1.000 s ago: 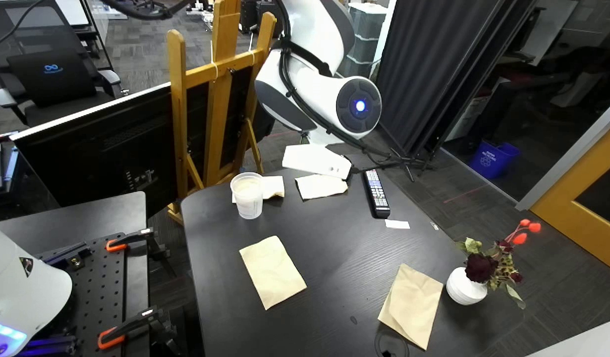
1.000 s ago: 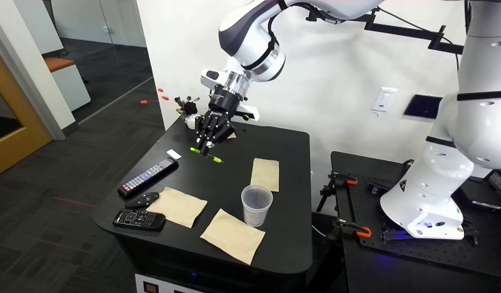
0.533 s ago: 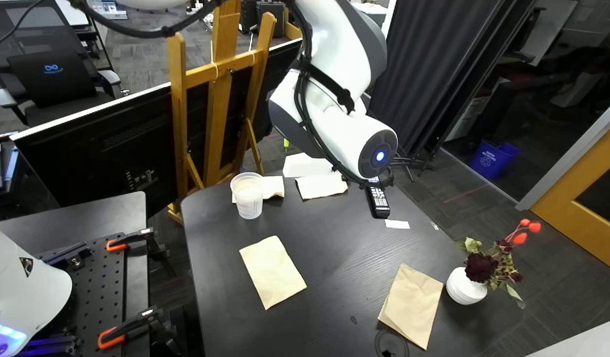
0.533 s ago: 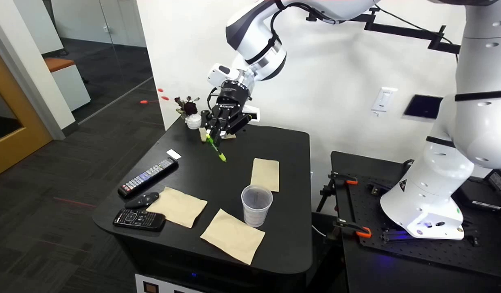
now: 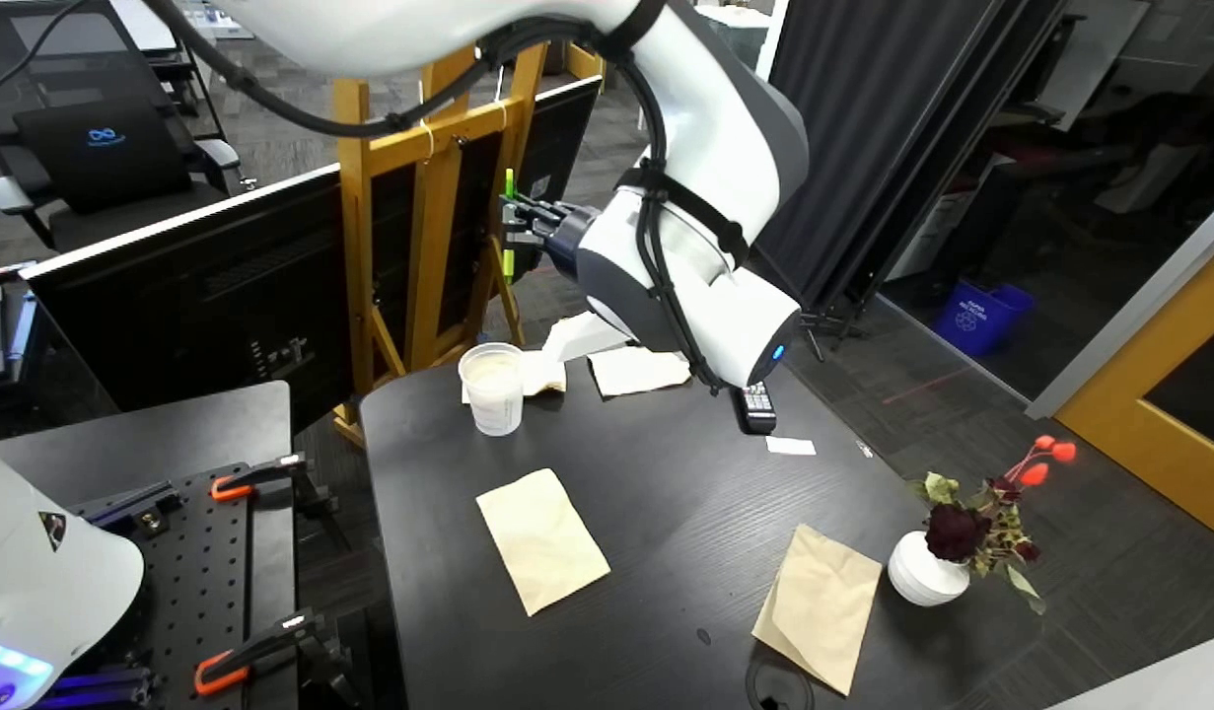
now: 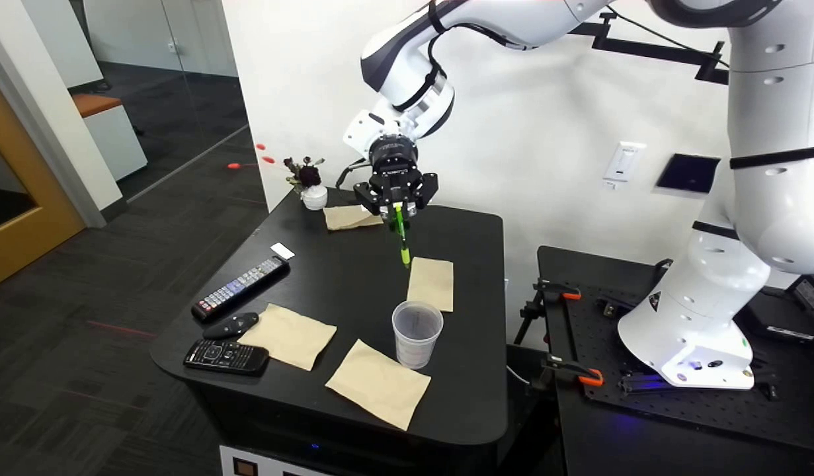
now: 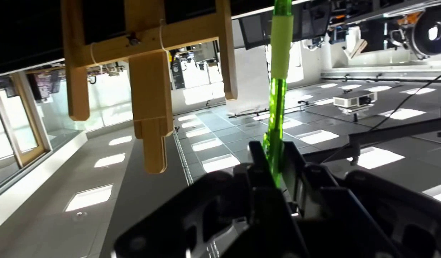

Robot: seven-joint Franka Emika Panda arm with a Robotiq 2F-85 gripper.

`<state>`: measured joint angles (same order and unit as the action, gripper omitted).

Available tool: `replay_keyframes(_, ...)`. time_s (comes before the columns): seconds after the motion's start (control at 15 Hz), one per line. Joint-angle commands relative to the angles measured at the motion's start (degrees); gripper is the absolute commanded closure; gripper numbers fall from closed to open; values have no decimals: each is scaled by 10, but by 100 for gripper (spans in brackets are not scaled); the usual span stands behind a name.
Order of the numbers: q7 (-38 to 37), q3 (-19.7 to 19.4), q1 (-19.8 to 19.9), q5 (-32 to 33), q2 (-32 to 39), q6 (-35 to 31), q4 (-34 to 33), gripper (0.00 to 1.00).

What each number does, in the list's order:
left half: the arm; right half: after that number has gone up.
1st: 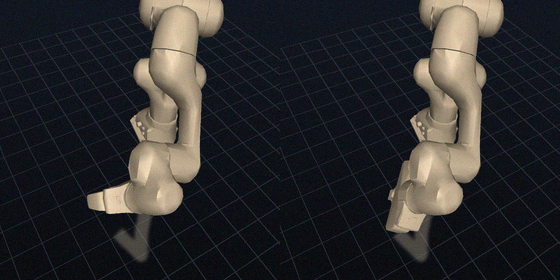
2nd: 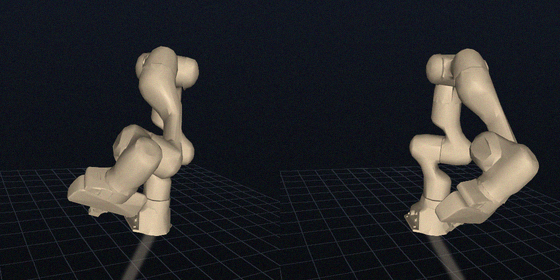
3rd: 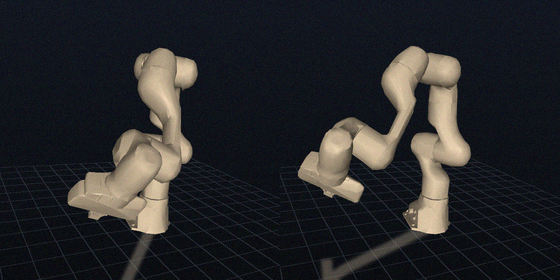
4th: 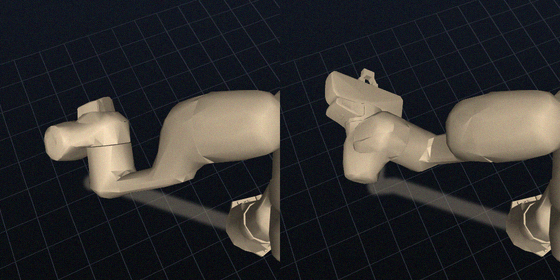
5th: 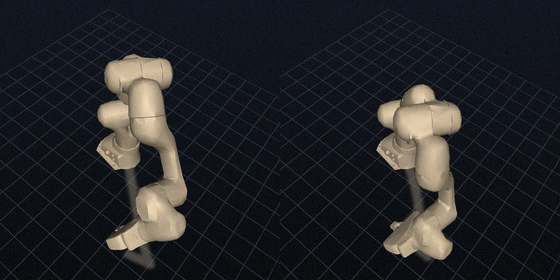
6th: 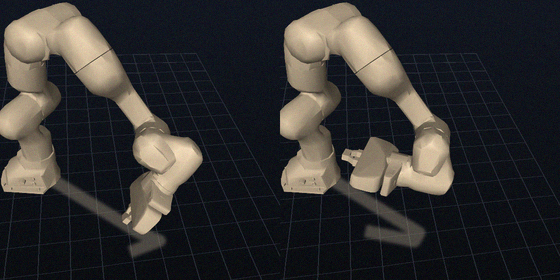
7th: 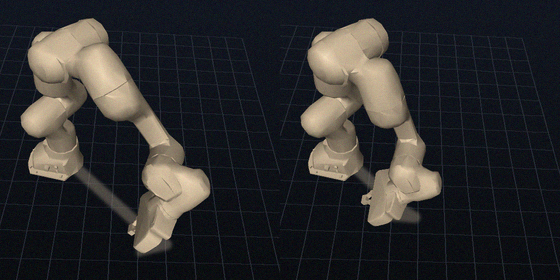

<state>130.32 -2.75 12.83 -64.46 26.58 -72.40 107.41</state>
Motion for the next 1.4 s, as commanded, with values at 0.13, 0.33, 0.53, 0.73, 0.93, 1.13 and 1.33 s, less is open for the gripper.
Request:
replay_keyframes(0.13,1,-11,-10,1,13,15,-12,96)
replay_keyframes(0.33,20,-11,-13,10,10,11,-3,96)
replay_keyframes(0.53,38,-12,-17,23,2,8,16,96)
replay_keyframes(0.73,60,-15,-20,37,-2,-2,39,96)
replay_keyframes(0.93,82,-19,-22,47,-4,-13,60,96)
replay_keyframes(1.13,114,-23,-23,47,1,-27,76,96)
replay_keyframes(1.33,143,-24,-26,43,7,-62,89,96)
